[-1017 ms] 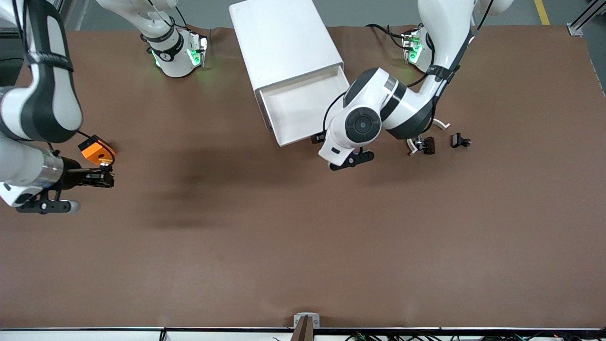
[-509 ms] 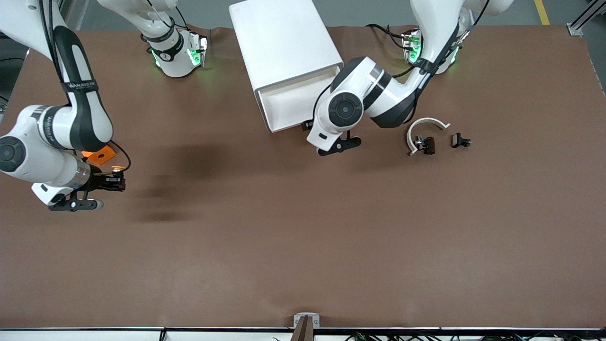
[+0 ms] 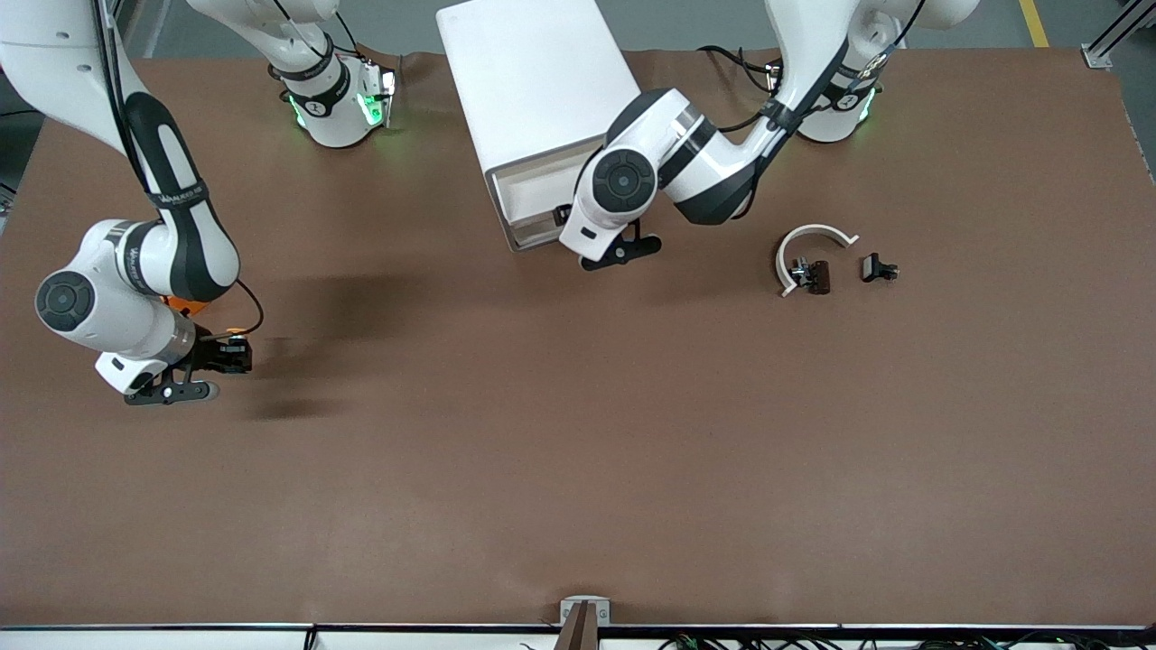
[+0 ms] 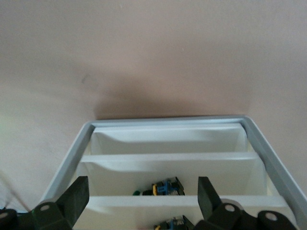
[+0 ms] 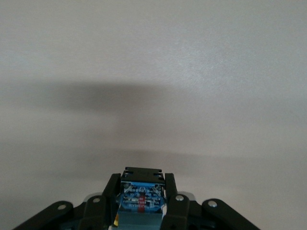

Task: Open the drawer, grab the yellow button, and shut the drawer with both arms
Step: 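Carry the button with the right gripper while the left gripper pushes drawer, then place the button on the table with the right gripper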

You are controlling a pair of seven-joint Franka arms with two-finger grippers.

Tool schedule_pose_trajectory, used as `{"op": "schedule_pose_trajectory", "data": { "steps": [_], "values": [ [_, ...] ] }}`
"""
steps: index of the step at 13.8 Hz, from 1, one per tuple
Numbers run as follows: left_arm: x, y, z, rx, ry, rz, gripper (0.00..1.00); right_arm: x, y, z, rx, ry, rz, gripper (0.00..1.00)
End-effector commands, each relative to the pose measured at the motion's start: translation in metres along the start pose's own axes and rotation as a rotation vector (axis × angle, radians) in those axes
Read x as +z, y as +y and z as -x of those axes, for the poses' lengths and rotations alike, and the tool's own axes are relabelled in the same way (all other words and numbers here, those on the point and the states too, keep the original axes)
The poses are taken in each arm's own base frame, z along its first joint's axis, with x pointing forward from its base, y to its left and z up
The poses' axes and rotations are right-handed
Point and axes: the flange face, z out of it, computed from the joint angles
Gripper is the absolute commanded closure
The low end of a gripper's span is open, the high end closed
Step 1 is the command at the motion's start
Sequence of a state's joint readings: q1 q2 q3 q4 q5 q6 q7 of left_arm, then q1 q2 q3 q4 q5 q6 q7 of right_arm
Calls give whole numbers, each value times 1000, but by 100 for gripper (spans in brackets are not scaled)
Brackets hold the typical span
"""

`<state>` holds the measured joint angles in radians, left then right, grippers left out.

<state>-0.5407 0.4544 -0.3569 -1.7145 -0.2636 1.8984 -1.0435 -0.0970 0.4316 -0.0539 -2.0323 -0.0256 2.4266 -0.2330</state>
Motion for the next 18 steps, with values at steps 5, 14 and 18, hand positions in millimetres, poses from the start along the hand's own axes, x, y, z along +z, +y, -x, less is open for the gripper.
{"op": "schedule_pose_trajectory", "data": {
  "steps": [5,14,18],
  "values": [
    [39,29,60,-15,13,-28,0,44,9,-2,-18,38,16,72],
    [-24,2,-32,-112,78,63,0,-116,-20,2,-42,-53,-2,0],
    [-97,-23,-87,-132,248,114,0,-222,-78,28,27,-69,8,0]
  ]
}}
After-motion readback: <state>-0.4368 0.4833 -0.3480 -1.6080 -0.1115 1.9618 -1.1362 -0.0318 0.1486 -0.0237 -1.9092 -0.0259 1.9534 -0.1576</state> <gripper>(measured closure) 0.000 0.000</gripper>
